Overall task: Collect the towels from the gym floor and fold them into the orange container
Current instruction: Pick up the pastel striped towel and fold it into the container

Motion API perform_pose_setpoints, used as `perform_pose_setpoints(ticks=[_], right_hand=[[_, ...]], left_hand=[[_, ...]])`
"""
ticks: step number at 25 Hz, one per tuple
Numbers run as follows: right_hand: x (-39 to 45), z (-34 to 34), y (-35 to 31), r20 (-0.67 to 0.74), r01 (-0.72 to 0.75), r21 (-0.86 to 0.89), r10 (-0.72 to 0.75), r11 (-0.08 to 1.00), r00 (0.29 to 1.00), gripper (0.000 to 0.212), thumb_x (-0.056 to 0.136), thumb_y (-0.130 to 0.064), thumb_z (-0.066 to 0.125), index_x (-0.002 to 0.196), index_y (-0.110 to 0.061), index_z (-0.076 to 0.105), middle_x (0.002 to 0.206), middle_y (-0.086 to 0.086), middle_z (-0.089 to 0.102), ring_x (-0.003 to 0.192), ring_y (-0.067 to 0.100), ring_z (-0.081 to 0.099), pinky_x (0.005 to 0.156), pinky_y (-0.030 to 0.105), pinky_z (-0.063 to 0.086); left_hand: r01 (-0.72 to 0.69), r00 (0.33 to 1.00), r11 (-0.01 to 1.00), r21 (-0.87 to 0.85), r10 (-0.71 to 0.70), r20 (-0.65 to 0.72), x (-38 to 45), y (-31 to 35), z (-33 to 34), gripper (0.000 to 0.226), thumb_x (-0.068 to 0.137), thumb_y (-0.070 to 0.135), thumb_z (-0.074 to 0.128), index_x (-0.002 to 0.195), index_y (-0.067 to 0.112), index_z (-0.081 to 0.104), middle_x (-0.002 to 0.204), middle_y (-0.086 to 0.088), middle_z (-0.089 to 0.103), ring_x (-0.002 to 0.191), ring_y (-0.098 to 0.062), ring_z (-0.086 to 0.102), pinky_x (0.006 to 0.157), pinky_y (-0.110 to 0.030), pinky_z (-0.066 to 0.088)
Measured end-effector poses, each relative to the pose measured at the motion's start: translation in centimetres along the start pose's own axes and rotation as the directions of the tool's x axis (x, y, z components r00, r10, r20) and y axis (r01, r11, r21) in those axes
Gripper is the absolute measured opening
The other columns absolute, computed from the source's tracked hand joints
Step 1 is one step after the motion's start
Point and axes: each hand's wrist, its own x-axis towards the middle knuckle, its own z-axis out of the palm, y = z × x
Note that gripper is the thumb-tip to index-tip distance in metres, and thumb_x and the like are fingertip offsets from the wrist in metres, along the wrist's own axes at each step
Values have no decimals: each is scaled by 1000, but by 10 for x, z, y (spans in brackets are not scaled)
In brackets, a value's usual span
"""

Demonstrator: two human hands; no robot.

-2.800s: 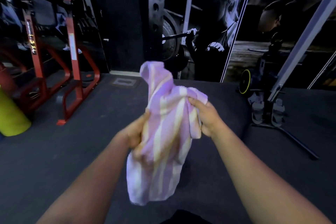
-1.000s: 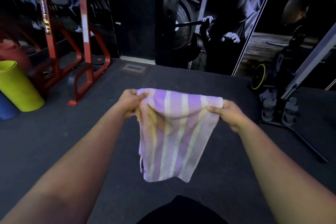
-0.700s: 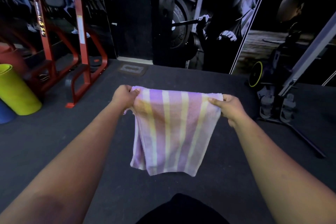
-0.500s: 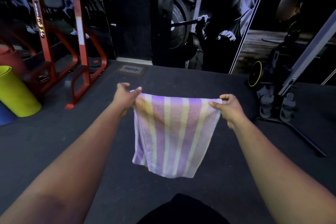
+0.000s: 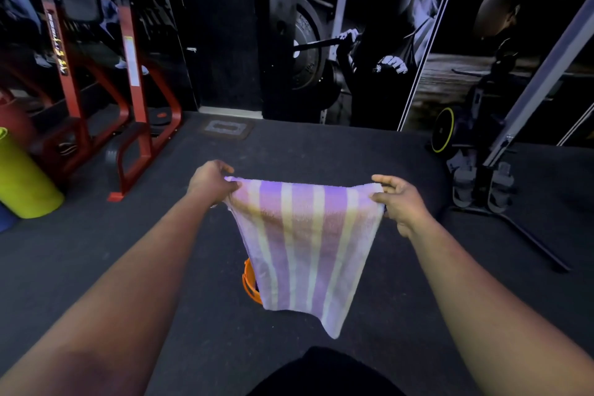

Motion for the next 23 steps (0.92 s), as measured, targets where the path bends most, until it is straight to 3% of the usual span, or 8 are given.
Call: perform_pose_setpoints(ticks=[3, 7, 9, 12, 15, 17, 20, 23], right_hand=[[-1, -1, -1, -48, 75, 92, -71, 993, 996, 39, 88, 11, 63, 120, -11, 68, 98, 10, 72, 82, 17, 67, 70, 36, 56], [4, -8, 0, -60, 170, 10, -169, 985, 984, 44, 84, 15, 63, 120, -10, 69, 105, 13, 73, 86, 14, 69, 75, 27, 58], [4, -11, -1, -30, 230, -118, -235, 966, 971, 49, 80, 16, 65, 123, -8, 68, 109, 10, 72, 89, 12, 68, 77, 19, 56], [7, -11, -1, -31, 294, -543, -369, 786, 929, 42, 77, 2, 68, 113, -19, 74, 111, -2, 69, 95, 10, 63, 79, 21, 49], [8, -15, -3, -32, 242, -687, -361, 685, 932, 22, 76, -14, 66, 87, -31, 75, 94, -9, 69, 81, 13, 65, 68, 31, 53], [9, -17, -3, -14, 259, -694, -372, 672, 928, 13, 77, -18, 69, 80, -29, 74, 90, -8, 65, 80, 14, 62, 65, 30, 50], [16, -22, -9, -36, 285, -567, -368, 773, 929, 8, 80, -17, 74, 75, -16, 67, 87, -2, 58, 79, 15, 57, 67, 28, 42], [12, -24, -30, -29, 299, 47, -298, 953, 954, 8, 90, -16, 70, 89, -18, 63, 86, -2, 64, 80, 12, 60, 74, 33, 48]], left_hand=[[-69, 997, 997, -43, 68, -37, 2, 4, 8, 21, 90, 17, 72, 111, 21, 70, 109, -6, 70, 85, -24, 64, 64, -28, 47], [-141, 977, 886, -443, 196, 81, -9, 10, 16, 41, 91, -4, 67, 126, 17, 65, 106, -8, 68, 89, -19, 62, 65, -14, 52], [-218, 967, 923, -319, 248, 58, -5, 10, 18, 46, 86, -8, 69, 127, 11, 67, 103, -6, 69, 87, -17, 64, 70, -17, 52], [-350, 934, 926, 141, 356, -18, 4, 9, 17, 33, 86, 6, 67, 115, 19, 76, 109, -7, 72, 105, -28, 68, 85, -36, 53], [-283, 942, 869, 405, 331, -54, 0, 14, 19, 25, 93, 18, 60, 114, 23, 73, 114, -8, 61, 115, -33, 55, 92, -52, 45], [-218, 949, 883, 416, 292, -123, 1, 15, 24, 22, 94, 24, 59, 114, 23, 69, 121, -7, 53, 122, -32, 45, 97, -56, 39], [-188, 981, 979, -75, 183, -70, 11, 17, 13, 24, 86, 40, 59, 96, 18, 66, 105, -3, 63, 106, -28, 59, 89, -44, 48], [-123, 989, 754, -645, 146, -18, 3, 36, 1, 18, 99, 23, 61, 81, 19, 62, 60, 9, 60, 54, -9, 56, 60, -30, 44]])
